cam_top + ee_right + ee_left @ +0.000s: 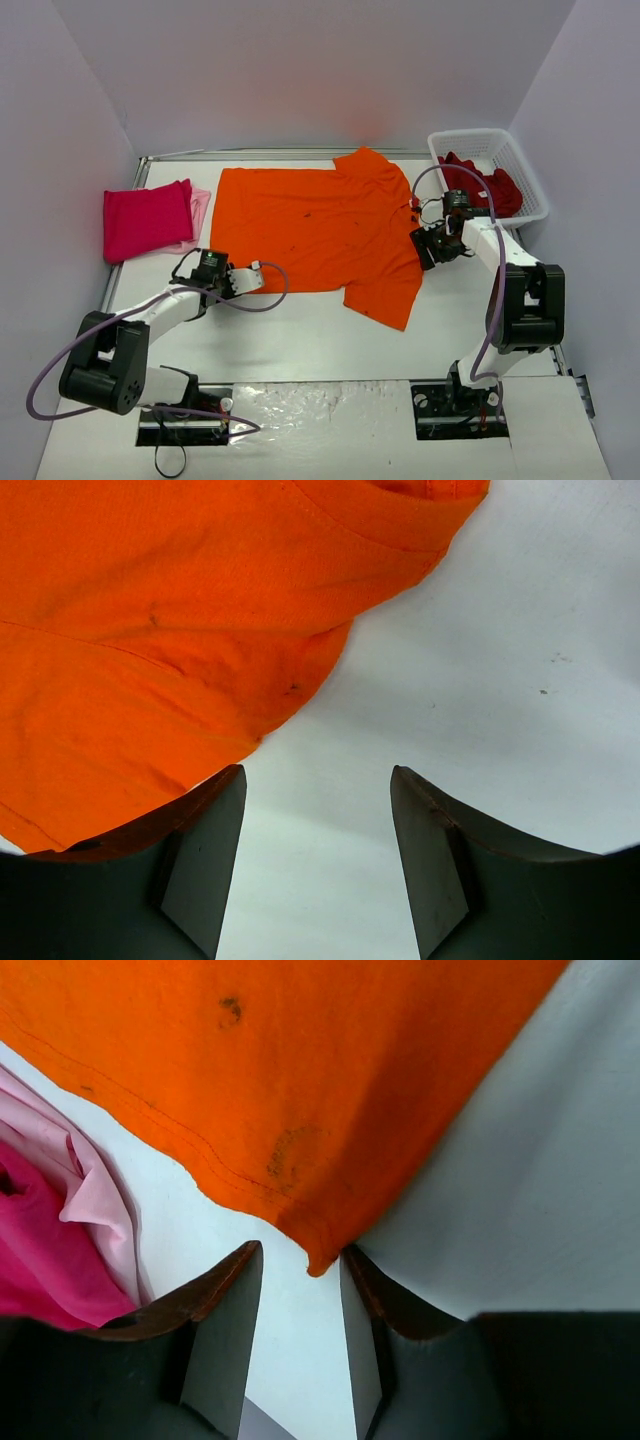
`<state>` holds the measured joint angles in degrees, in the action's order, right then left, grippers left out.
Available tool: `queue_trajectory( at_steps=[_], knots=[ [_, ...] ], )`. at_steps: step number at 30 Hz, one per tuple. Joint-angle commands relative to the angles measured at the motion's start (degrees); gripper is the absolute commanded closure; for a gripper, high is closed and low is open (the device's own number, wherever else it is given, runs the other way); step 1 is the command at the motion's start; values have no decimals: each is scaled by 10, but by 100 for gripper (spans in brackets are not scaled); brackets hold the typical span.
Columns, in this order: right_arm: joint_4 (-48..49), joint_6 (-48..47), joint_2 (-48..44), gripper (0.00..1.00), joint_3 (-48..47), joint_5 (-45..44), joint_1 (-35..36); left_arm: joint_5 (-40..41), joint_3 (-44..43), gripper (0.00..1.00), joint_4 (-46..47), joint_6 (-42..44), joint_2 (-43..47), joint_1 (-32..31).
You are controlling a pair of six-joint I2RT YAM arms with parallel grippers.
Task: Fold and stack the t-shirts
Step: Flatten out the tshirt
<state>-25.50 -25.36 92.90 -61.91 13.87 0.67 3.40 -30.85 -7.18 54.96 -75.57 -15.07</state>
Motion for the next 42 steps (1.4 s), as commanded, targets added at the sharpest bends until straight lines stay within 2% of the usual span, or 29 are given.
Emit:
queue_trajectory(
  at_steps=[1,7,19,23,27,29,31,37,42],
  knots=[
    [-13,6,8,45,-16,-9,-4,-34,1,65,-39,1,-27,14],
    [-13,6,10,46,-15,-9,-4,-49,-2,75,-49,-1,-37,15],
    [-14,6,15,46,-16,-9,-4,-82,9,75,-92,8,7,15],
    [-14,7,17,46,-16,-9,-4,-88,13,87,-103,10,16,15],
    [-15,6,19,46,-16,-7,-4,-85,20,86,-93,13,6,15],
    [-15,6,20,46,-16,-7,-4,-74,25,81,-73,15,-9,15],
    [-15,6,19,46,-16,-8,-4,-69,24,81,-63,15,-26,15],
    [-17,6,21,46,-15,-8,-4,-67,13,88,-50,16,-61,15],
    [-17,6,23,46,-15,-8,-4,-74,-7,90,-69,16,-82,15]
  ],
)
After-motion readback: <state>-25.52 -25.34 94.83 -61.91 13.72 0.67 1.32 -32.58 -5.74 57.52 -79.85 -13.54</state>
